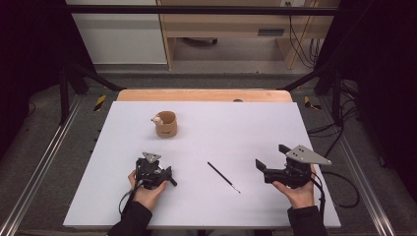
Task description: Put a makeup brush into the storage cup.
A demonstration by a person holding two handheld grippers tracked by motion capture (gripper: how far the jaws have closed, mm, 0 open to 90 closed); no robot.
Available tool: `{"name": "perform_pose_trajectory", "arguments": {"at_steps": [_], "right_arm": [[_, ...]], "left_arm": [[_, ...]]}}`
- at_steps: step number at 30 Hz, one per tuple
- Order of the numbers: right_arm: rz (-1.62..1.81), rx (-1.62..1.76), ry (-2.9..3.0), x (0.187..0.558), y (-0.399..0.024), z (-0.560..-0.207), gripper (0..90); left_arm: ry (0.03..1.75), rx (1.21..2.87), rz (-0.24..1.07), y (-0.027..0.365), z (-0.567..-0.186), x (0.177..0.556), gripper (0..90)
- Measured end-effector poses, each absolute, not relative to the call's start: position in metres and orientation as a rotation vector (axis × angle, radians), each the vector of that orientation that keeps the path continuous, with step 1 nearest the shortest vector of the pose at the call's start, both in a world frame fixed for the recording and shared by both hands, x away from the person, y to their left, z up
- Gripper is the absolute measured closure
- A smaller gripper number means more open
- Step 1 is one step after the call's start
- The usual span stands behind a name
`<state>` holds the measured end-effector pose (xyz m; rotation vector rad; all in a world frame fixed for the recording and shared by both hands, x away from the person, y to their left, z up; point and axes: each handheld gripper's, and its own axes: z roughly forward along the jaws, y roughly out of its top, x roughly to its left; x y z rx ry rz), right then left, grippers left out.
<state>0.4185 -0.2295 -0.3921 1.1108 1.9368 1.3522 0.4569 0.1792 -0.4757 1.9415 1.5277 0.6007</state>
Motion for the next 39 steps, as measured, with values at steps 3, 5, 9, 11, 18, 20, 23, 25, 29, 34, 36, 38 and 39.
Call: {"name": "perform_pose_trajectory", "arguments": {"at_steps": [3,5,9,11,18,20,23,25,29,34,36,38,39], "right_arm": [[1.353,1.111,1.936,0.418,-0.229,-0.392,5.5],[1.352,1.112,1.936,0.418,-0.23,-0.392,5.5],[1.353,1.111,1.936,0.418,-0.229,-0.392,5.5],[1.353,1.113,1.936,0.418,-0.23,-0.392,5.5],[1.352,1.113,1.939,0.418,-0.23,-0.392,5.5],[1.353,1.112,1.938,0.418,-0.23,-0.392,5.5],[1.354,1.112,1.938,0.418,-0.23,-0.392,5.5],[1.354,1.112,1.939,0.418,-0.23,-0.392,5.5],[1.353,1.112,1.94,0.418,-0.23,-0.392,5.5],[1.352,1.109,1.942,0.418,-0.23,-0.392,5.5],[1.352,1.109,1.942,0.418,-0.23,-0.392,5.5],[1.354,1.113,1.94,0.418,-0.23,-0.392,5.4],[1.354,1.112,1.94,0.418,-0.23,-0.392,5.4]], "left_arm": [[1.528,1.946,0.597,0.181,-0.475,0.456,44.0],[1.528,1.946,0.587,0.183,-0.474,0.456,46.5],[1.522,1.953,0.583,0.184,-0.474,0.455,49.4],[1.517,1.961,0.581,0.186,-0.473,0.455,53.5],[1.505,1.973,0.561,0.19,-0.472,0.454,60.0],[1.496,1.977,0.557,0.191,-0.472,0.454,62.3],[1.486,1.992,0.547,0.193,-0.471,0.454,66.4],[1.479,1.998,0.544,0.194,-0.471,0.454,68.4],[1.464,2.021,0.534,0.196,-0.47,0.454,72.9],[1.445,2.051,0.517,0.197,-0.469,0.455,75.9],[1.436,2.062,0.509,0.198,-0.468,0.455,76.6],[1.426,2.073,0.498,0.199,-0.468,0.455,77.8],[1.421,2.075,0.494,0.2,-0.468,0.455,77.9]]}}
